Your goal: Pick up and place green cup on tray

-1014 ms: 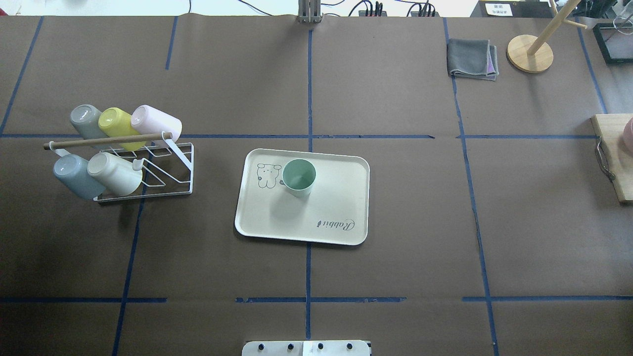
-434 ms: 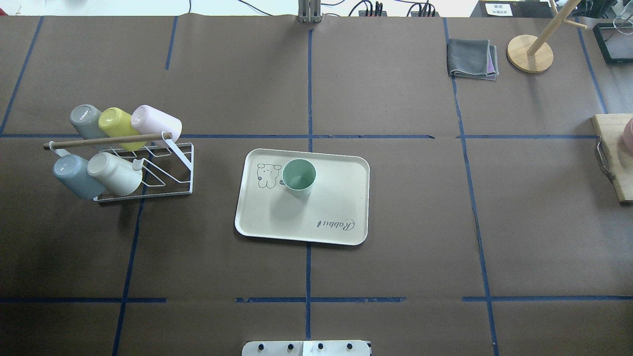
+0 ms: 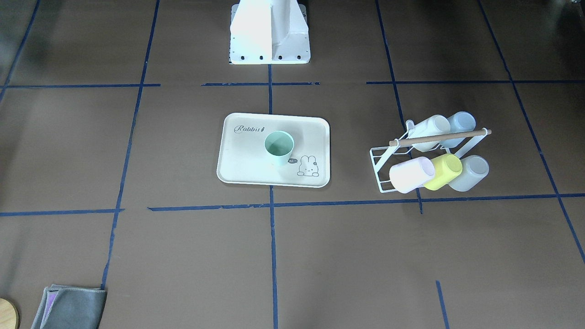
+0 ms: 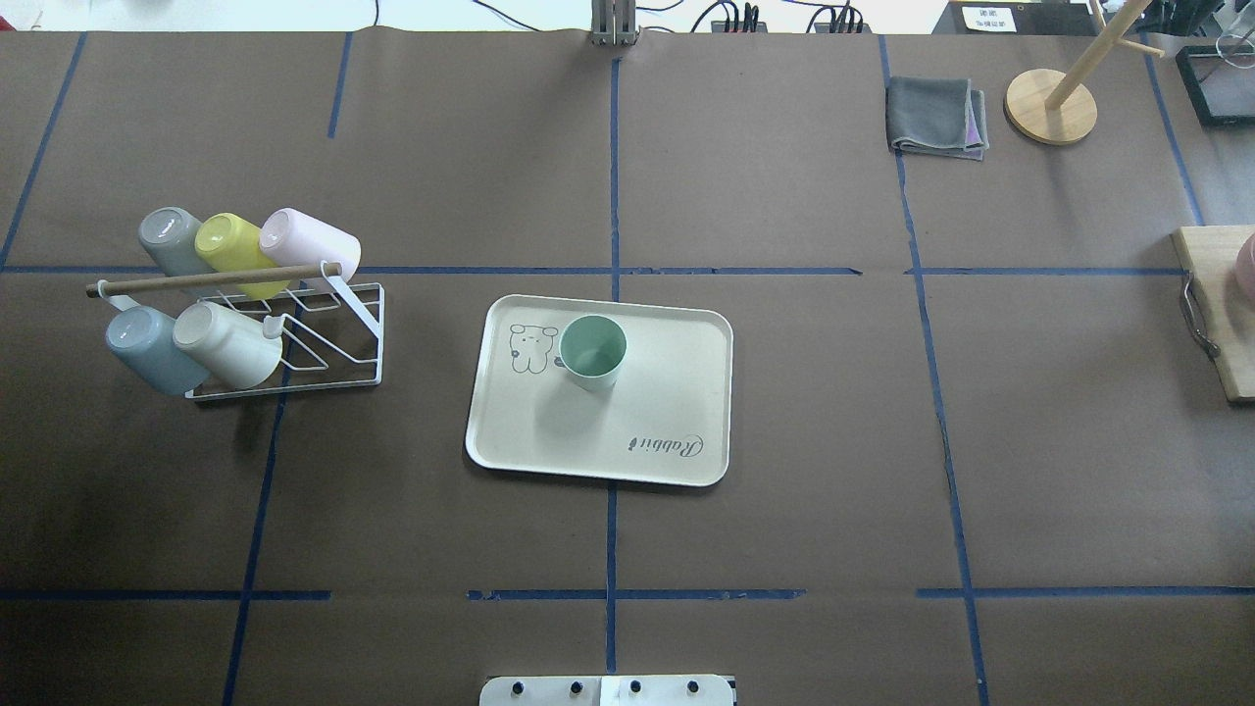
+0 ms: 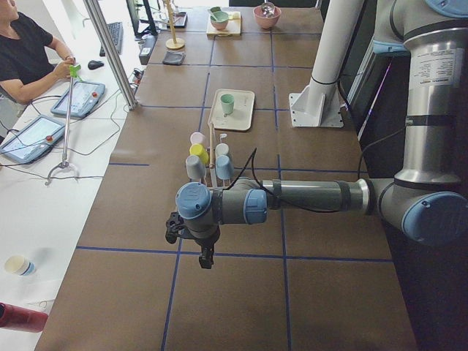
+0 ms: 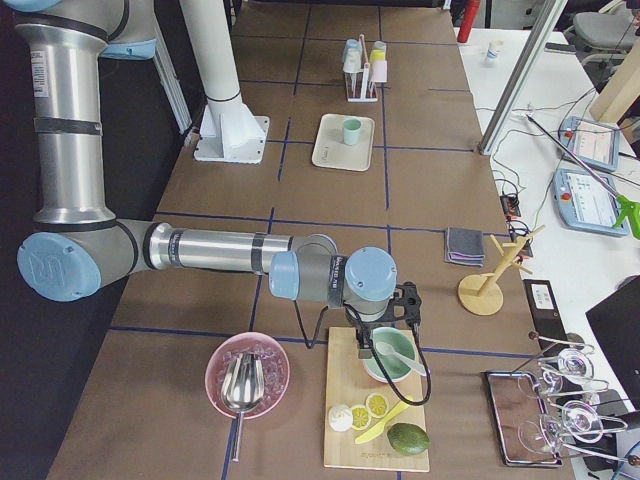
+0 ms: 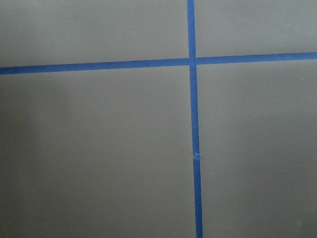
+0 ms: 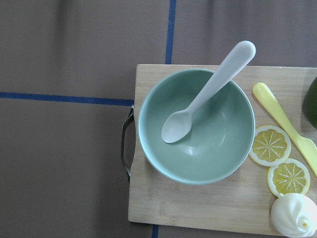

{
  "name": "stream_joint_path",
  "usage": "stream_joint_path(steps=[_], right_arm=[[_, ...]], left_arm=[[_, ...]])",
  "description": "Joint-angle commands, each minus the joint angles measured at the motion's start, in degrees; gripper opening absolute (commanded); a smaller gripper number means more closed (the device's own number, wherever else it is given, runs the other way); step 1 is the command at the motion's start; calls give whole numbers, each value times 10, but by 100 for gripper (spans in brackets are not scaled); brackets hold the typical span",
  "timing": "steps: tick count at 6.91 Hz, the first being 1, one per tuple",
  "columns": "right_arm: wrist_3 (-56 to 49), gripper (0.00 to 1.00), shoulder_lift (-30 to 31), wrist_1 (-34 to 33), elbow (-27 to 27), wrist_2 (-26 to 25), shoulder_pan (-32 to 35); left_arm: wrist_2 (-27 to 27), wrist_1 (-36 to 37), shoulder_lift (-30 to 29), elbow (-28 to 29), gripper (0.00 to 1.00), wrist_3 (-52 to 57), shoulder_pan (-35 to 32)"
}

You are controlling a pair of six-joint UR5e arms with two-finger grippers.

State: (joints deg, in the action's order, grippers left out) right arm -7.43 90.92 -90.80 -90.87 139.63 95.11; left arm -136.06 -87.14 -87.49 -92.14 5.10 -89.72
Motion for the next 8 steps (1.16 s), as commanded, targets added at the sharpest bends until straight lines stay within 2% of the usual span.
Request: stream_joint_path(steps=[1,8], right_arm=[[2,100,2,0,-2,0,13],[2,100,3,2,-3,-1,17]], left_arm=[[0,-1,0,-1,100,0,0],[3,-3,-7,2,100,0,0]])
